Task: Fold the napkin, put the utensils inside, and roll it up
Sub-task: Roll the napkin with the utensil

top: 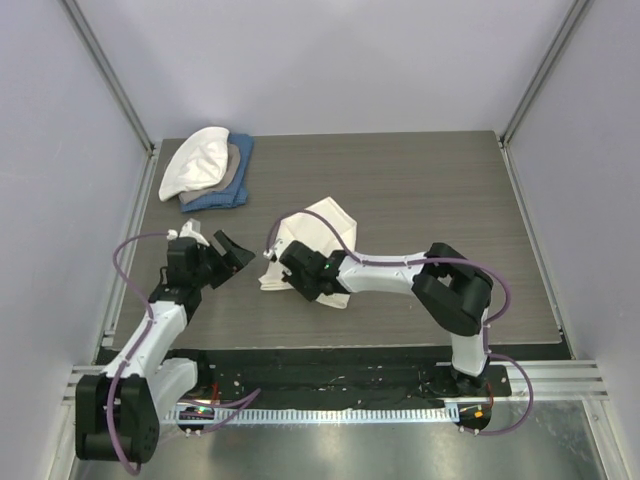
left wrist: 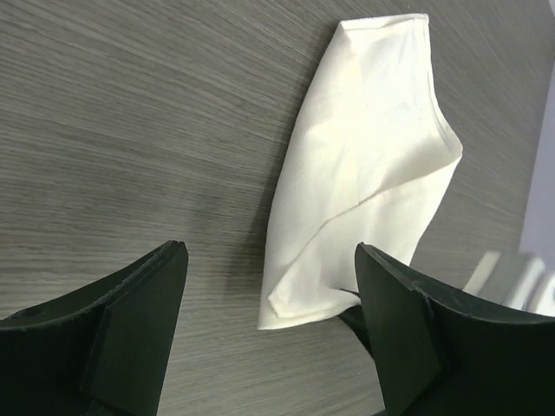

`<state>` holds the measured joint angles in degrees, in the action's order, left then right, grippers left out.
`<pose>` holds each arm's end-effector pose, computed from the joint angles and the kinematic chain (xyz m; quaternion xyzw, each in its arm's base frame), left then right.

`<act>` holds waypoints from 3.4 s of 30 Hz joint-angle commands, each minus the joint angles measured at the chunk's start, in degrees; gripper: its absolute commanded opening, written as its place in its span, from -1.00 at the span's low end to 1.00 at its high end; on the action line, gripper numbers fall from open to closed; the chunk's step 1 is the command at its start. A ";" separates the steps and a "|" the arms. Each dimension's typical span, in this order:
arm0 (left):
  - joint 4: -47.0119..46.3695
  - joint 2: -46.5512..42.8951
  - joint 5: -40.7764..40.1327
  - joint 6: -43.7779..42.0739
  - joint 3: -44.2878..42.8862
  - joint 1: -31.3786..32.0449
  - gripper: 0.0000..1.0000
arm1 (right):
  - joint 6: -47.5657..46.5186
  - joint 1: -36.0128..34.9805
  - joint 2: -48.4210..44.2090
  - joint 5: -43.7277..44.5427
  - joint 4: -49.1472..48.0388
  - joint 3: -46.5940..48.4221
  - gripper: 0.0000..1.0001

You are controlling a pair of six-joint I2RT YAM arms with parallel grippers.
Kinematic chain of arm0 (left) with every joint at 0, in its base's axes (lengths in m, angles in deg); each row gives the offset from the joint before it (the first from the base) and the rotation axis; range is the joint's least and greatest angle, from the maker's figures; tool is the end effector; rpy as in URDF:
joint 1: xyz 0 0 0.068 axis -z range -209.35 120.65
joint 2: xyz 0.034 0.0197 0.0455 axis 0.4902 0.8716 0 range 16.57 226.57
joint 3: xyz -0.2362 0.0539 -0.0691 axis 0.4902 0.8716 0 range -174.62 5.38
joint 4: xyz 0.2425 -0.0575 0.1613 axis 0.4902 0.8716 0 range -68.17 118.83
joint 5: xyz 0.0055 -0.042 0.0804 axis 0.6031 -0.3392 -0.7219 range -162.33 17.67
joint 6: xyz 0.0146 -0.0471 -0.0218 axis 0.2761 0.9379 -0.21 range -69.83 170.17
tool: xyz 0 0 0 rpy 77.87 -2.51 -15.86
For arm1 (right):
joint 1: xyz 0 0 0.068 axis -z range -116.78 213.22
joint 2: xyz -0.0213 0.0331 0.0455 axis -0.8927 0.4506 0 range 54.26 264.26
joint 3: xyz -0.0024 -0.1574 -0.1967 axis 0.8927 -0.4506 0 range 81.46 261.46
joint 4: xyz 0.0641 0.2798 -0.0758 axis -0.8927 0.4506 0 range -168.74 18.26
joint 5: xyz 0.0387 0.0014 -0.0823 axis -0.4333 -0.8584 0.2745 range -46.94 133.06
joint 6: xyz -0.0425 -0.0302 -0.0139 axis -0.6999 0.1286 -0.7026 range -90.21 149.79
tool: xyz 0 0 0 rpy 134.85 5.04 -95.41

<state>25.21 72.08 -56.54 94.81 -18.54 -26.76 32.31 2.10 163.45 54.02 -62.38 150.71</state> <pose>0.2428 -0.0208 0.1544 -0.2559 0.8427 -0.2950 0.3705 0.2064 0.3604 0.1164 -0.4420 0.8444 0.0745 0.2934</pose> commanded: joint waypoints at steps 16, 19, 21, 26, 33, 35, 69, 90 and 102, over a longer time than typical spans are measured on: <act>0.49 -12.96 2.12 -5.53 8.10 6.64 0.60 | 2.83 13.66 20.35 -44.36 27.50 19.86 -0.98; 1.89 -13.14 5.47 -3.08 8.37 8.57 0.59 | 3.10 14.45 22.46 -44.89 27.41 20.30 -0.98; 3.03 -13.14 6.62 -0.36 8.54 10.24 0.60 | 3.27 15.15 23.17 -44.89 27.50 20.48 -0.98; 2.16 -8.32 12.40 4.13 7.84 12.08 0.63 | 3.54 15.68 24.49 -44.36 27.32 20.57 -0.98; -9.16 -0.76 17.26 8.09 6.34 12.97 0.66 | 3.63 15.86 24.41 -43.13 27.15 19.87 -0.98; -15.03 1.34 17.60 10.19 6.26 12.97 0.67 | 3.80 15.86 24.32 -42.87 26.80 19.43 -0.98; -7.68 -2.69 0.55 -6.06 6.34 8.13 0.57 | 5.65 19.20 28.80 -49.02 23.28 17.84 -0.98; -15.50 12.52 1.44 -5.53 3.80 8.57 0.19 | 6.09 19.81 31.09 -49.72 22.84 18.46 -0.98; -16.82 17.17 0.38 -6.67 2.39 8.48 -0.08 | 6.00 20.17 31.79 -50.25 22.93 18.55 -0.98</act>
<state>11.11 86.83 -54.42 90.13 -14.06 -18.22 41.10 22.14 188.30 -13.56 -39.91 172.18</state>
